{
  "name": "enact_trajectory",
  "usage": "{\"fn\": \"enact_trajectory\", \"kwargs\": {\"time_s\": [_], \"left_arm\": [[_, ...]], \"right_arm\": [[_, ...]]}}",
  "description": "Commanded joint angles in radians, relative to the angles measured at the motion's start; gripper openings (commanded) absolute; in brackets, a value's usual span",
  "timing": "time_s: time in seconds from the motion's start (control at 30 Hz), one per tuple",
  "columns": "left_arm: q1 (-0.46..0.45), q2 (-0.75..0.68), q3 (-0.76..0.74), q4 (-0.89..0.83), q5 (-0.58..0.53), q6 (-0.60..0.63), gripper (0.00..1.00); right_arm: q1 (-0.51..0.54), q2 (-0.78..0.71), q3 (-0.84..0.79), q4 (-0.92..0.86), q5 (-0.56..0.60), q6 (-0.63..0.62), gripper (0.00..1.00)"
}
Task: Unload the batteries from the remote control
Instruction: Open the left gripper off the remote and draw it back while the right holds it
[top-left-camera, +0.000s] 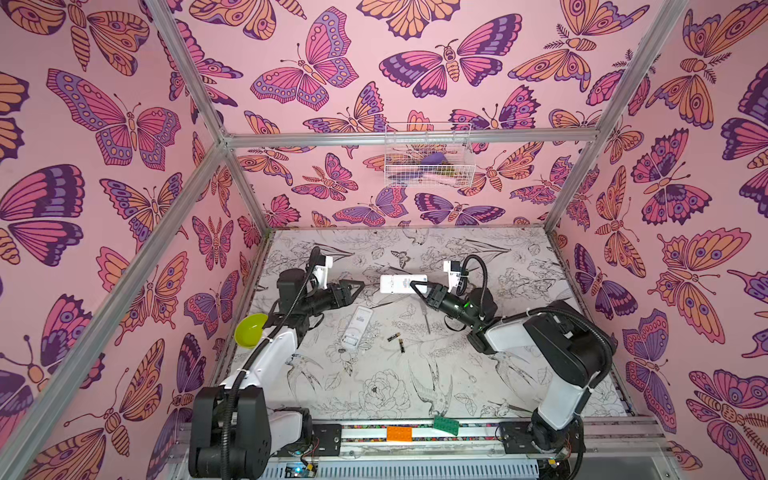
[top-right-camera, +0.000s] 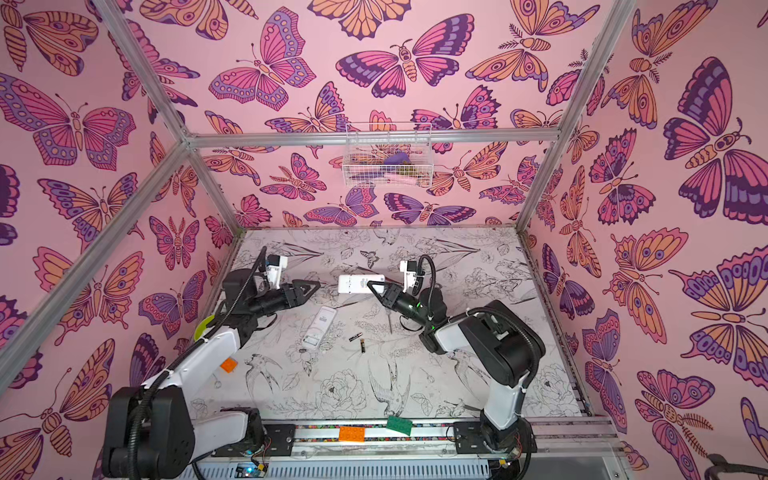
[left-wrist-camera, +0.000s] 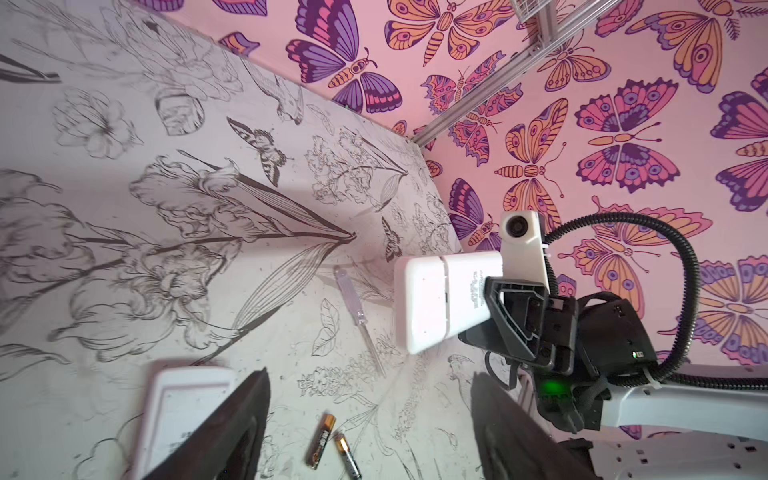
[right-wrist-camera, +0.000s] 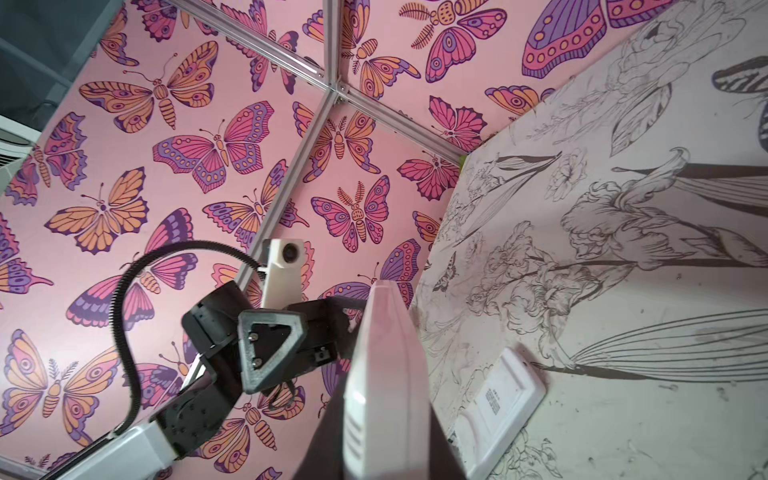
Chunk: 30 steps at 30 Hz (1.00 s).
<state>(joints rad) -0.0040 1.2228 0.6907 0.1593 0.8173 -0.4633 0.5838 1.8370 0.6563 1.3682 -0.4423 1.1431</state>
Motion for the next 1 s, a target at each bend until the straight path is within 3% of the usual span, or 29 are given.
{"fn": "enact_trajectory", "kwargs": {"time_s": [0.0, 0.27, 0.57, 0.83, 0.97], "left_arm": [[0.044, -0.039, 0.045, -0.093, -0.007, 0.120, 0.78], [0.083, -0.075, 0.121, -0.288, -0.046, 0.349, 0.90], [0.088, -0.095, 0.166, -0.419, -0.133, 0.543, 0.94], [0.091, -0.098, 0.178, -0.446, -0.092, 0.556, 0.97], [0.093, -0.095, 0.180, -0.443, -0.072, 0.546, 0.98]], "right_arm": [[-0.023, 0.071, 0.069, 0.043, 0.019, -0.026, 0.00], [-0.023, 0.160, 0.195, -0.177, 0.043, -0.230, 0.00], [0.008, 0.172, 0.311, -0.458, 0.072, -0.391, 0.00], [0.074, 0.193, 0.417, -0.636, 0.126, -0.503, 0.00], [0.087, 0.171, 0.440, -0.742, 0.206, -0.549, 0.00]]}}
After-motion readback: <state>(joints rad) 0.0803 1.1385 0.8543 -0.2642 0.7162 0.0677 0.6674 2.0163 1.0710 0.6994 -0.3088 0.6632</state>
